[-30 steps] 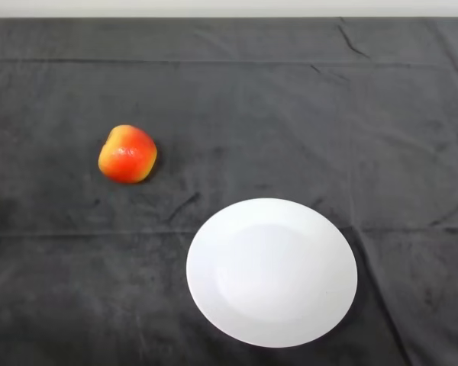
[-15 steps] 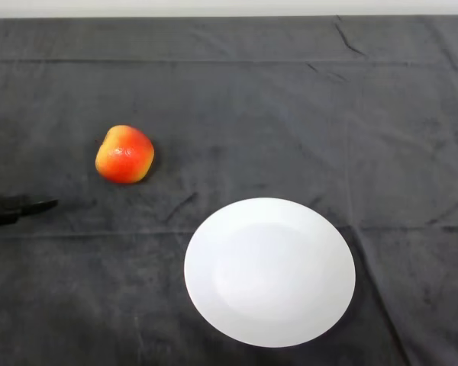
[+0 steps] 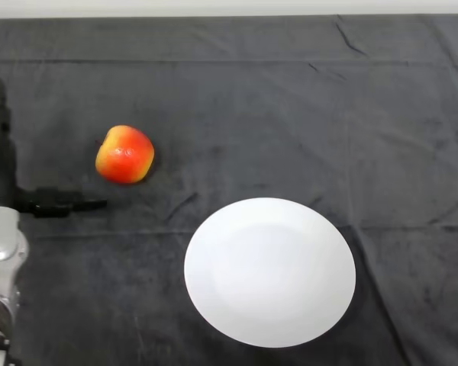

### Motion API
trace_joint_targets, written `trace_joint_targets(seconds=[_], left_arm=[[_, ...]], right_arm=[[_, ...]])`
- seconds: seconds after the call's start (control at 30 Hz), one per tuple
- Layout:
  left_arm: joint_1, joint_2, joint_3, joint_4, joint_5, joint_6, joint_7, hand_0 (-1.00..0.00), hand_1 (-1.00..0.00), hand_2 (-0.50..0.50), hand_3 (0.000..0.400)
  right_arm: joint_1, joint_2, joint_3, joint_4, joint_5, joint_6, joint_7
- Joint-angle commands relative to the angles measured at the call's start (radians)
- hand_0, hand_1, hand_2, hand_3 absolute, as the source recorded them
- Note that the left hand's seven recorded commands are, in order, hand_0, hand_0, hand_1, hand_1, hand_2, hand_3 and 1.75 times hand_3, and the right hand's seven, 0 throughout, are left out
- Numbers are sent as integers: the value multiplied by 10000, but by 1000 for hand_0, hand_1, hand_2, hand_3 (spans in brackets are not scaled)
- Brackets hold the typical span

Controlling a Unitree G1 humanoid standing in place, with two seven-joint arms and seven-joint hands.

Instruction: Move the apple to the plate

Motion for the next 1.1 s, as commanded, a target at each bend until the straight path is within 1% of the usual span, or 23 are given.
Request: trace_joint_targets(seconds=[0.03,0.47,0.87,1.1], left_arm=[[-682,-86,-282,1,282,186,-121,0,0,0,0],[-954,-315,-257,106,261,741,-478,0,0,0,0],[-1015,-587,-255,186,257,1441,-554,0,0,0,0],[-1038,-582,-256,212,266,1836,-643,0,0,0,0]], right_arm=[[16,-318,-177,-14,-33,82,7],[16,-317,-174,-15,-31,82,7],[16,-317,-171,-16,-30,81,7],[16,-316,-170,-17,-29,81,8]])
